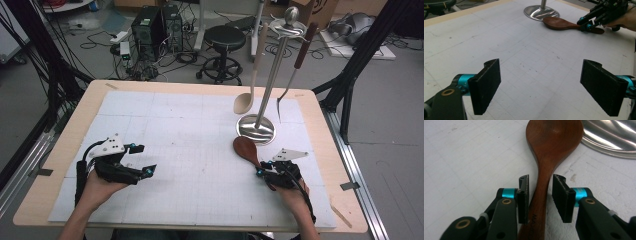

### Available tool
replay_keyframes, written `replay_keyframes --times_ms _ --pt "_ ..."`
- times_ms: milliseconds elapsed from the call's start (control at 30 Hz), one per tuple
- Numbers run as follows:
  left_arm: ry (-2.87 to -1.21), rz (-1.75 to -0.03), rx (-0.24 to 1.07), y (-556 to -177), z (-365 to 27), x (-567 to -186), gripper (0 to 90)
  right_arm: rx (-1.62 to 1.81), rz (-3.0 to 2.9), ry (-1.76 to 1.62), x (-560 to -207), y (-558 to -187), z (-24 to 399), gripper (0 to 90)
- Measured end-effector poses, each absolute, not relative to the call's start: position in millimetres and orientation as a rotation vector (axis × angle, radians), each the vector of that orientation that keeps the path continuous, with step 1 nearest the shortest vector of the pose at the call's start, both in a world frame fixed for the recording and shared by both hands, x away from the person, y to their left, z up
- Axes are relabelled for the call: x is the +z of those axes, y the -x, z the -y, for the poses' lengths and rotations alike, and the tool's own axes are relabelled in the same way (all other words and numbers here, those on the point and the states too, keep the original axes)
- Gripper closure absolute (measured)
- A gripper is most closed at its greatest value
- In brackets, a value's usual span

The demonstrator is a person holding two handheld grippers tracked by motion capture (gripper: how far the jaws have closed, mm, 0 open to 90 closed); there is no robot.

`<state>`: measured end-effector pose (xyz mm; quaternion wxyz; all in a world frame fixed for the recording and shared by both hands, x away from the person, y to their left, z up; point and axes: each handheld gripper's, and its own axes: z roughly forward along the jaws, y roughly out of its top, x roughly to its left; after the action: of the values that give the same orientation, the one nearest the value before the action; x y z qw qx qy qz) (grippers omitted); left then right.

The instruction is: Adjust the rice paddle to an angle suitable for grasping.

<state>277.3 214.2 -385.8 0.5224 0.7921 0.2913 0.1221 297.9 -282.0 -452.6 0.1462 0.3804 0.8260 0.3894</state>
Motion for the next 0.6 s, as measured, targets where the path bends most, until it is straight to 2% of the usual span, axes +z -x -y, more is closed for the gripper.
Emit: replay_keyframes --times_ms 233,600 --pt "-1.905 -0.693 0.287 -276.8 -212.4 -386.9 17.5 1.134 -2.371 -1.118 -451.9 -297.5 284.4 77.3" --pt "-1.907 -0.696 0.283 -277.0 -210.3 -388.1 17.5 1.193 -2.427 -1.055 -448.2 -300.6 282.4 78.6"
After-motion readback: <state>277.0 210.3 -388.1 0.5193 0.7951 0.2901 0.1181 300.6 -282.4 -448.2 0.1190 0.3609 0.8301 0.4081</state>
